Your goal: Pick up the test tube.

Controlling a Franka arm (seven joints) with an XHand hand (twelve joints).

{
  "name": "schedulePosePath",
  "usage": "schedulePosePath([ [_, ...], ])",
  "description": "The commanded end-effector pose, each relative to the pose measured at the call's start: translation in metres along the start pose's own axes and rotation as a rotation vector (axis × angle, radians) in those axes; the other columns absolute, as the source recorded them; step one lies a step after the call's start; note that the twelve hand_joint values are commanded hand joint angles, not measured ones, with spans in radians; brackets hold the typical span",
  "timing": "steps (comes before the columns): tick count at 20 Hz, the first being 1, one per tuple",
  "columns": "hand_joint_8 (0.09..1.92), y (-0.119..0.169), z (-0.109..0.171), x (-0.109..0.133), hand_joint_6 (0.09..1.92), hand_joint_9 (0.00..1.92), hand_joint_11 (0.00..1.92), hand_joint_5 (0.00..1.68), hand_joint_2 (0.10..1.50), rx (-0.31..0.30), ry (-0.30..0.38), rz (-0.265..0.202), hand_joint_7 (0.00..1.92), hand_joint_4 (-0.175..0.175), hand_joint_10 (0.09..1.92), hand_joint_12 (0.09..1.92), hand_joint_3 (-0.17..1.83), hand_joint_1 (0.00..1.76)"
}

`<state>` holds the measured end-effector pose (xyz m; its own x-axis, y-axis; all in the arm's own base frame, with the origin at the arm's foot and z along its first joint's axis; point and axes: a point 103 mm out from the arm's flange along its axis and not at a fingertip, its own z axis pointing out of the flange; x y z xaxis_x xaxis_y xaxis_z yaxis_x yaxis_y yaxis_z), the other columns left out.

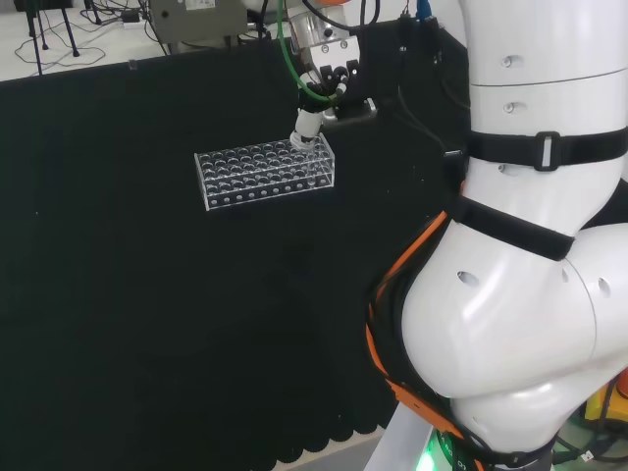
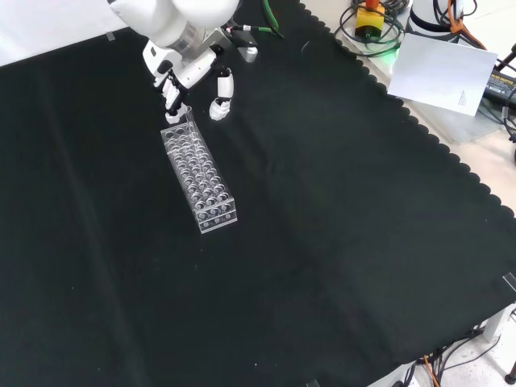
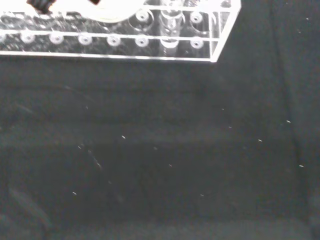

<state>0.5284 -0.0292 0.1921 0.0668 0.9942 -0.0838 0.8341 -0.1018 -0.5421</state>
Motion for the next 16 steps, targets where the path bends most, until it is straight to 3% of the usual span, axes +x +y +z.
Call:
schedulePosePath([
  [1, 0.96, 0.004, -0.004, 0.006, 0.76, 0.6, 0.23, 0.44, 0.74, -0.068, 0.077, 0.007, 0.72, -0.155, 0.92, 1.51, 0.57, 0.89],
  [8, 0.92, 0.018, -0.004, 0.021, 0.84, 0.83, 0.43, 0.64, 0.69, -0.109, 0.033, 0.044, 0.96, -0.175, 0.86, 1.44, 0.68, 0.99],
  [15, 0.81, 0.029, 0.006, 0.029, 0.77, 1.05, 0.63, 0.88, 0.64, -0.115, -0.018, 0.064, 1.22, -0.175, 0.76, 1.36, 0.75, 1.13],
  [16, 0.78, 0.029, 0.007, 0.03, 0.81, 1.09, 0.67, 0.96, 0.72, -0.132, -0.022, 0.069, 1.26, -0.175, 0.75, 1.35, 0.63, 1.15],
])
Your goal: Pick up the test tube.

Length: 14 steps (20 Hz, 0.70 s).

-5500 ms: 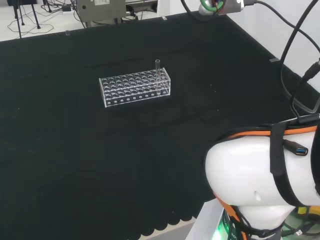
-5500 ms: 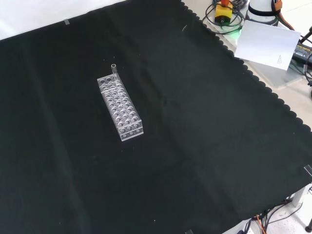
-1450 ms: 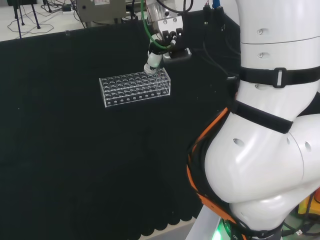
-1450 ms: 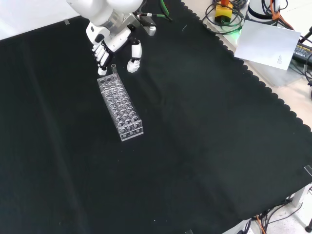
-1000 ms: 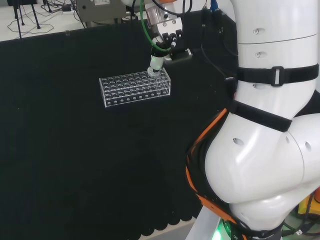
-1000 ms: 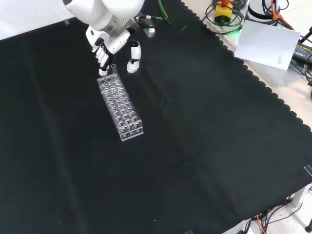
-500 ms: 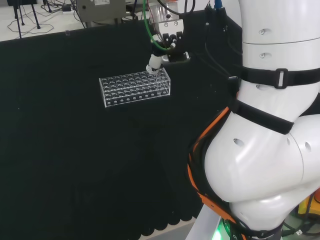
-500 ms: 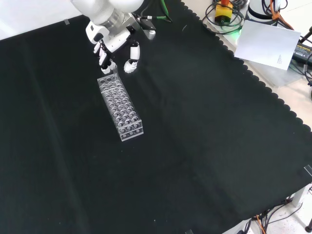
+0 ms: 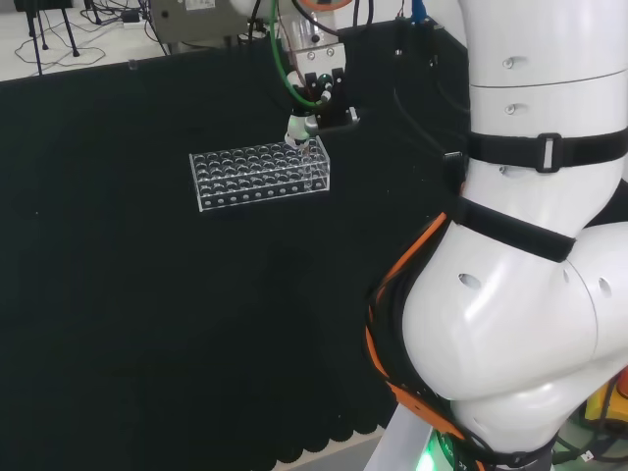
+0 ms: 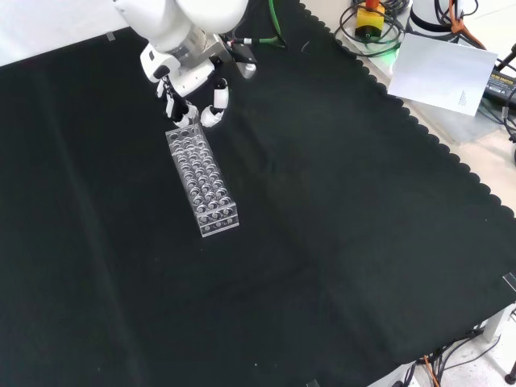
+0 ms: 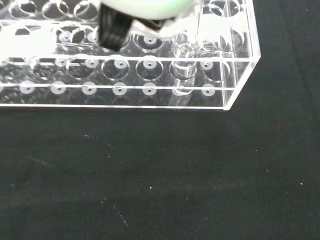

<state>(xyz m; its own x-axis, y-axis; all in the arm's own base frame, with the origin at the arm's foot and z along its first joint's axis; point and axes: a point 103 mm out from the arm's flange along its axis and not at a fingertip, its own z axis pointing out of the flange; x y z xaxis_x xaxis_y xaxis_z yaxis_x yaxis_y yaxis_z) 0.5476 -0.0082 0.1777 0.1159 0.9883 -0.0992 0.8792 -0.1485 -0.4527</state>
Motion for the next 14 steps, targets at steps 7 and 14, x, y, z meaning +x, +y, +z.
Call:
schedulePosePath([
  [7, 0.74, -0.002, -0.009, 0.004, 0.73, 1.49, 1.25, 1.24, 0.61, -0.204, -0.011, 0.037, 1.3, -0.175, 0.81, 1.06, 0.76, 1.32],
  [14, 0.72, -0.005, -0.019, 0.0, 0.71, 1.52, 1.29, 1.27, 0.56, -0.22, -0.032, 0.02, 1.33, -0.175, 0.83, 1.04, 0.82, 1.32],
])
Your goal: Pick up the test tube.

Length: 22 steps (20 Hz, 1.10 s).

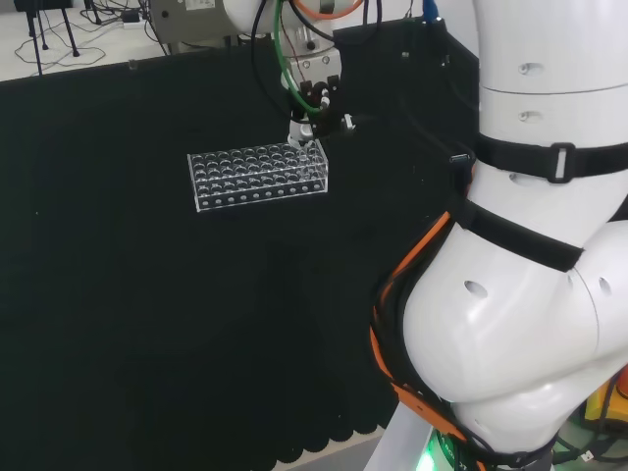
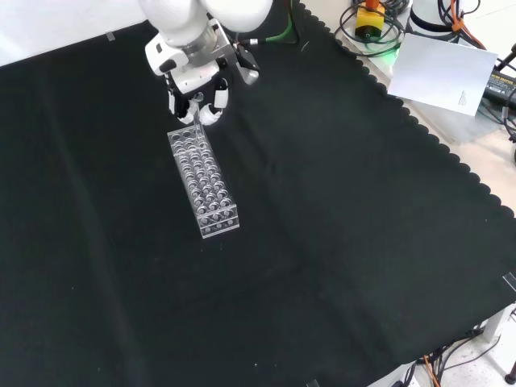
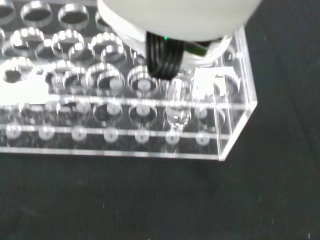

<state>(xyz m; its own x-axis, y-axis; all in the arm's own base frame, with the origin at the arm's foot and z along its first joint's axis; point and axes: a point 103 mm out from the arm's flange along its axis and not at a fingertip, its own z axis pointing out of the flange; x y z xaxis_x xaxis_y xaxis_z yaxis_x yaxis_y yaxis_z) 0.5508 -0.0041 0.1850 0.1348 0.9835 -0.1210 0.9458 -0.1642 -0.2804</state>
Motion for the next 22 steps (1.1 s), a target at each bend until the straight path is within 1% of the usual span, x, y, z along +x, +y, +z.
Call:
schedulePosePath([
  [1, 0.72, -0.002, -0.012, -0.004, 0.7, 1.52, 1.29, 1.27, 0.56, -0.039, -0.021, -0.009, 1.33, -0.175, 0.83, 1.04, 0.83, 1.32],
  [2, 0.71, -0.002, -0.014, -0.004, 0.7, 1.52, 1.29, 1.27, 0.56, -0.036, -0.021, -0.012, 1.33, -0.175, 0.82, 1.04, 0.83, 1.33],
  [3, 0.72, -0.002, -0.015, -0.005, 0.68, 1.53, 1.3, 1.28, 0.59, -0.035, -0.02, -0.012, 1.43, -0.175, 0.82, 1.04, 0.77, 1.29],
  [7, 0.66, -0.005, -0.024, -0.009, 0.64, 1.54, 1.3, 1.31, 0.55, -0.024, 0.0, -0.011, 1.37, -0.175, 0.8, 1.03, 0.82, 1.32],
  [18, 0.66, -0.017, -0.064, -0.023, 0.64, 1.55, 1.3, 1.31, 0.53, -0.074, 0.076, -0.014, 1.37, -0.175, 0.8, 1.03, 0.84, 1.33],
  [20, 0.67, -0.022, -0.073, -0.025, 0.61, 1.56, 1.31, 1.31, 0.6, -0.09, 0.087, -0.018, 1.54, -0.175, 0.8, 1.04, 0.73, 1.26],
  [22, 0.65, -0.027, -0.081, -0.026, 0.55, 1.57, 1.32, 1.33, 0.64, -0.105, 0.095, -0.023, 1.62, -0.175, 0.79, 1.04, 0.66, 1.24],
])
